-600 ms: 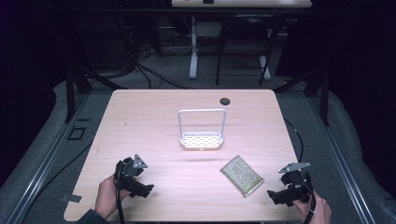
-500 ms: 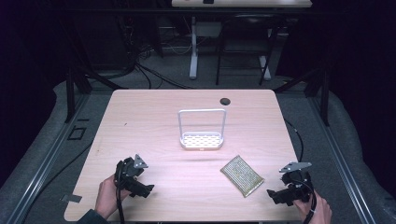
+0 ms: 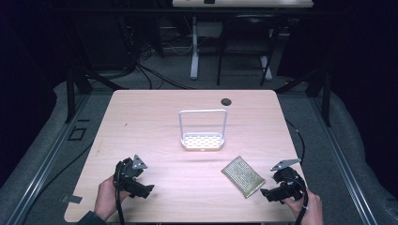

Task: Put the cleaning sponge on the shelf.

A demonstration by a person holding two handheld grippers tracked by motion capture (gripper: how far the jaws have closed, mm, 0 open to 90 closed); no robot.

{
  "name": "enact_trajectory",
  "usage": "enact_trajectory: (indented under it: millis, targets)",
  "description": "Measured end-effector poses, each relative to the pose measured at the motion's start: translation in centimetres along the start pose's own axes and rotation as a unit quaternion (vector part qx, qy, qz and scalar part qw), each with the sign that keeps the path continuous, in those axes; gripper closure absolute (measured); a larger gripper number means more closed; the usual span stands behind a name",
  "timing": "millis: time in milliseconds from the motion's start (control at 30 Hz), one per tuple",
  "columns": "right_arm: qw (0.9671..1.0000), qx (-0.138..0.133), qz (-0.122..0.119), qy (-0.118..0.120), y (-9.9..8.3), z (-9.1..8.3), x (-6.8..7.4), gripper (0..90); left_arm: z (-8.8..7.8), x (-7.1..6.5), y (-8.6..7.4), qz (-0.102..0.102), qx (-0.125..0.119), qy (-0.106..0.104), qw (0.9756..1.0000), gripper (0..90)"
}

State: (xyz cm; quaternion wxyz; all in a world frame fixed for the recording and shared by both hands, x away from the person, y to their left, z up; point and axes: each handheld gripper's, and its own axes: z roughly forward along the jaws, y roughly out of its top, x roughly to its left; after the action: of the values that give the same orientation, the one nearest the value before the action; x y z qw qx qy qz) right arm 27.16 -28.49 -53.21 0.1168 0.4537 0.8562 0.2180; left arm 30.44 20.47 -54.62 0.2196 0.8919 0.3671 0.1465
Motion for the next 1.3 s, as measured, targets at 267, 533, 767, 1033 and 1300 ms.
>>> enact_trajectory:
  millis: [267,533,767,1033,1300]
  targets:
    - [0.9999,0.004,-0.009,-0.010,1.4,1.3,1.3,0.0,0.0,-0.1,0.1,-0.003,-0.001,-0.006,1.0000,1.6]
    - [0.9996,0.012,-0.024,0.005,2.5,2.4,2.6,0.3,0.1,0.0,0.1,-0.004,0.000,-0.006,1.0000,1.6]
    - [0.9985,0.039,-0.037,0.002,3.6,3.8,3.1,12.9,0.2,0.1,0.0,-0.005,0.005,-0.007,0.9999,1.6]
    - [0.9984,0.046,-0.034,0.003,3.6,4.4,2.9,7.2,0.1,0.1,0.0,-0.005,0.006,-0.004,1.0000,1.7]
    - [0.9994,0.016,-0.027,0.010,4.0,3.4,3.2,1.1,0.0,0.2,-0.1,-0.008,0.003,-0.003,1.0000,1.8]
